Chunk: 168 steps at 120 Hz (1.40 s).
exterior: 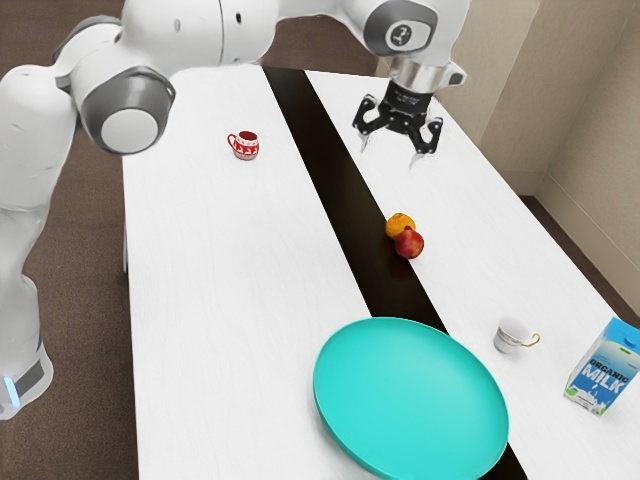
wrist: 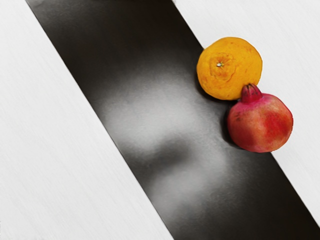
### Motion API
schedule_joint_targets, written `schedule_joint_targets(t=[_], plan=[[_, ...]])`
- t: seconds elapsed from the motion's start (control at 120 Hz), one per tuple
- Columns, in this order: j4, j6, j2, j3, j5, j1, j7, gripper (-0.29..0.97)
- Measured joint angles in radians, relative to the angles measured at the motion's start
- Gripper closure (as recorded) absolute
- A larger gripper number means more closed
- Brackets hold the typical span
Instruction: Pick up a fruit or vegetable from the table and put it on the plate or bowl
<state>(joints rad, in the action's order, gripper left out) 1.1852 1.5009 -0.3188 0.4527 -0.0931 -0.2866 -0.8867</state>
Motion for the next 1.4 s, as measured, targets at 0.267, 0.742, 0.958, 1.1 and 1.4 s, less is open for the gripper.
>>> schedule_joint_targets(t=[0.267, 0.742, 0.958, 1.1, 1.4], plan=[[0.079, 0.072, 0.007, 0.077, -0.040, -0.006, -0.246, 0.00], [0.038, 0.159, -0.096, -0.207, 0.023, 0.242, -0.452, 0.00], [0.008, 0.171, -0.149, -0.229, 0.035, 0.275, -0.494, 0.00], [-0.002, 0.174, -0.182, -0.230, 0.039, 0.298, -0.505, 0.00], [-0.056, 0.176, -0.239, -0.289, 0.041, 0.303, -0.519, 0.00]])
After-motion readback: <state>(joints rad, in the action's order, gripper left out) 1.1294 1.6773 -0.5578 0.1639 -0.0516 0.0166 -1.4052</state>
